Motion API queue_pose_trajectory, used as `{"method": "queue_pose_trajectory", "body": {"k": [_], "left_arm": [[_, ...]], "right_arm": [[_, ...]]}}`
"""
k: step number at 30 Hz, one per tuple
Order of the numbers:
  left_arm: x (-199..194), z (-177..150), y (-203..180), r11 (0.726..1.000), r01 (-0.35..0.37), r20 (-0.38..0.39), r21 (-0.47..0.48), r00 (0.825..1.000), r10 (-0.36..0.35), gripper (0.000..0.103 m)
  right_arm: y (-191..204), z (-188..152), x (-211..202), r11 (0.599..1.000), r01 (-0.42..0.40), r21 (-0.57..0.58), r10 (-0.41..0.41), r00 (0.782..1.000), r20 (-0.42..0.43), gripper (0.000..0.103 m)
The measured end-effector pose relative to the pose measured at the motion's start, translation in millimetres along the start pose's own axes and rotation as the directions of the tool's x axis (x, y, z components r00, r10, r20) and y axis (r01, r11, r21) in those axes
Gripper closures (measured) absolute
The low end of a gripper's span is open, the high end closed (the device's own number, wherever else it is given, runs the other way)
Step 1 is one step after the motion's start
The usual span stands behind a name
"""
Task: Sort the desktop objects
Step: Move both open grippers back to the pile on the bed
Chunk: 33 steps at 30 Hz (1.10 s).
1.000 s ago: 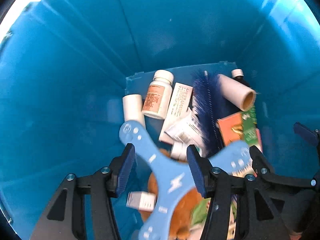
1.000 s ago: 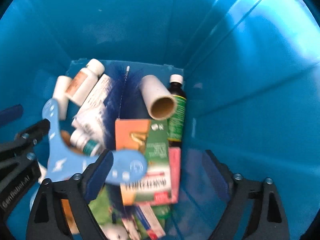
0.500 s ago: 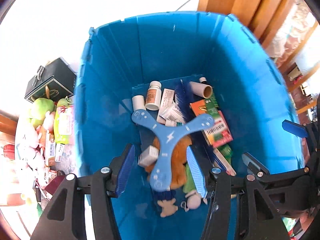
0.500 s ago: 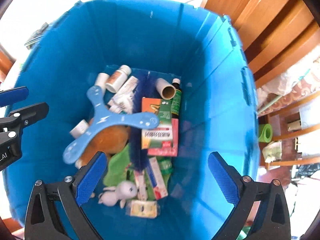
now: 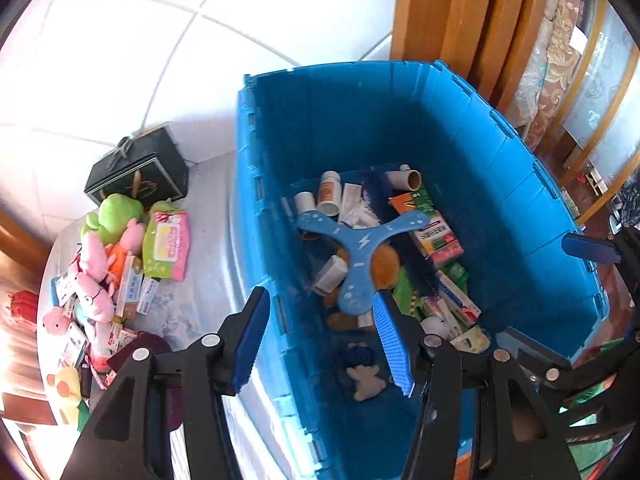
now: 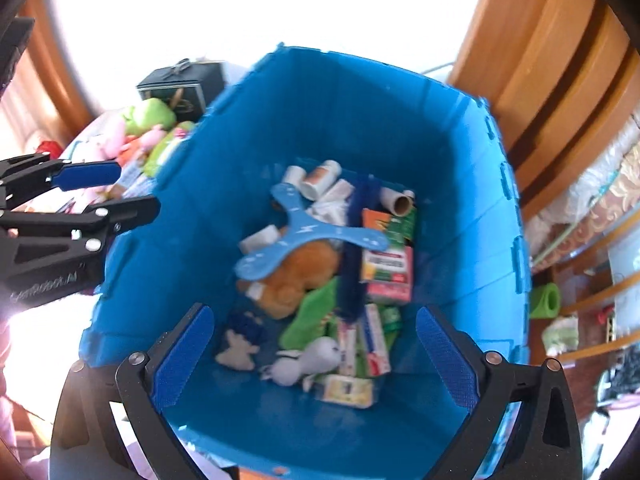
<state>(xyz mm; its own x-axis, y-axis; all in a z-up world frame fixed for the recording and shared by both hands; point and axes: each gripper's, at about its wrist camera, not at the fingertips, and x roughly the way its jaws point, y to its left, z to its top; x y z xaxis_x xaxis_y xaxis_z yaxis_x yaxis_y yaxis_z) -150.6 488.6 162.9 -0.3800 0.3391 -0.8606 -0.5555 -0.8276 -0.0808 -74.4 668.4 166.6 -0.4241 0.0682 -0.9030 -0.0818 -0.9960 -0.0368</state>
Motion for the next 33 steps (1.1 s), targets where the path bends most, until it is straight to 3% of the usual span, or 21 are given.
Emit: {"method": "queue_pose_trajectory", "body": {"k": [6,10,15,18,21,23,29,32,33], "left_arm": [[-25.5,-43.6,59.3,0.995,-0.022,0.097,-0.097,0.995,0.032,0.050],[-32.2,-81.9,108.3,0.979,-0.029,0.136,-0.202,0.989,0.057,0.050],[-35.3,-136.1,173.3,0.942,-0.117,0.172,-0.314,0.969,0.178,0.050],[-38.0,-179.5,215.2,0.909,-0.116,0.214,-0.400,0.953,0.216,0.050],[-37.8,-224.5,255.7,0.863,-0.146,0.235,-0.484,0.928,0.289,0.050],[-34.6,-253.2,279.6,0.828,-0.185,0.224,-0.530,0.911,0.347,0.050],[-14.2,-334.1,351.3,0.747,-0.257,0.169,-0.613,0.881,0.442,0.050],[-0.4,-367.0,376.6,0.713,-0.291,0.143,-0.638,0.865,0.481,0.050],[5.3,-377.6,383.4,0.710,-0.290,0.134,-0.642,0.869,0.476,0.050]], "right_arm": [[44.8,-2.8,-11.3,0.997,-0.069,-0.020,0.070,0.996,0.054,0.000],[80.9,-4.3,-18.2,0.989,-0.144,-0.023,0.146,0.980,0.134,0.000],[142.3,-7.4,-14.6,0.971,-0.226,-0.072,0.236,0.954,0.188,0.000],[181.7,-8.6,-13.2,0.953,-0.284,-0.103,0.300,0.926,0.230,0.000],[218.8,-9.6,-8.1,0.925,-0.361,-0.116,0.379,0.882,0.280,0.000],[242.2,-10.8,-0.8,0.912,-0.392,-0.119,0.409,0.859,0.309,0.000],[297.7,-15.8,39.8,0.906,-0.419,-0.056,0.405,0.823,0.397,0.000],[309.7,-20.7,74.7,0.864,-0.503,0.028,0.439,0.779,0.447,0.000],[313.8,-22.9,89.5,0.845,-0.532,0.052,0.454,0.766,0.456,0.000]]}}
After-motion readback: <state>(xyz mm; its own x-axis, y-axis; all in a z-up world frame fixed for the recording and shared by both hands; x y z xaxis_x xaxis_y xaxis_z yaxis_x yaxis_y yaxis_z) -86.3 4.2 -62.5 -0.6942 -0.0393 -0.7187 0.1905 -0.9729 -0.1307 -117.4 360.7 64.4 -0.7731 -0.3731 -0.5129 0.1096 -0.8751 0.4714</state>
